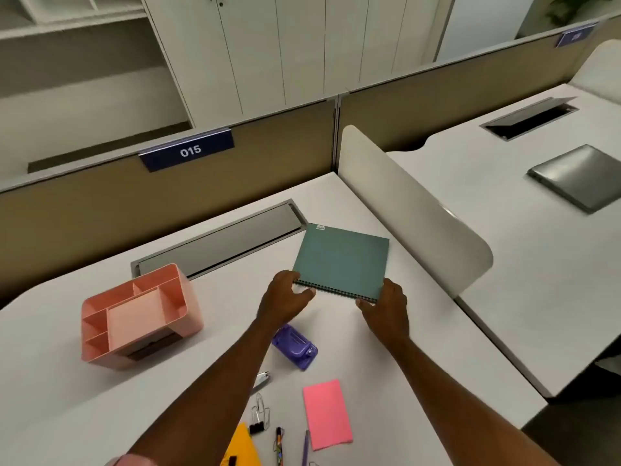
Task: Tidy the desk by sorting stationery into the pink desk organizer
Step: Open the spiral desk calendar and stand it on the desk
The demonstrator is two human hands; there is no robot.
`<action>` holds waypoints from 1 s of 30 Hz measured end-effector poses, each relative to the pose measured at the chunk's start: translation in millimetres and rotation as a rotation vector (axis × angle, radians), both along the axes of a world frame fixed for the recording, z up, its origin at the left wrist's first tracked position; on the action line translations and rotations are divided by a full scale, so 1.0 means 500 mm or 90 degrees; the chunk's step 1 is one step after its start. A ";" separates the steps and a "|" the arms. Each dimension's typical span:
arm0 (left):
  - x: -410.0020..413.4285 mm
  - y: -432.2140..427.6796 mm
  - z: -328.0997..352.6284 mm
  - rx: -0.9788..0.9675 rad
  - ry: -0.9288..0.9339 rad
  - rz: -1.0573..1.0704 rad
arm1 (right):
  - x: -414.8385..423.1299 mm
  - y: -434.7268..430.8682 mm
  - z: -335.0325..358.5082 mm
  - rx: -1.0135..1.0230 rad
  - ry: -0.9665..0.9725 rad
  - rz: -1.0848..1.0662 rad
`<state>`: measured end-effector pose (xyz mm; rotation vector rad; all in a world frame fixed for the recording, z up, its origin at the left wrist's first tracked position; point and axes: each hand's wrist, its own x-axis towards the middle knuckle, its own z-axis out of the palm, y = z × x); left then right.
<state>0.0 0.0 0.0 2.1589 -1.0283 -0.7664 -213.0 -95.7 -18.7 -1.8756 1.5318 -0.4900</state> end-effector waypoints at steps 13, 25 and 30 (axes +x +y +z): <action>0.030 -0.044 -0.004 0.008 0.144 0.076 | 0.018 -0.061 -0.024 0.078 -0.030 -0.060; 0.060 -0.038 0.051 -0.135 0.319 0.162 | -0.024 -0.097 0.032 0.046 -0.223 -0.050; 0.058 -0.049 0.074 -0.195 0.327 0.190 | -0.017 -0.106 0.056 0.025 -0.287 -0.106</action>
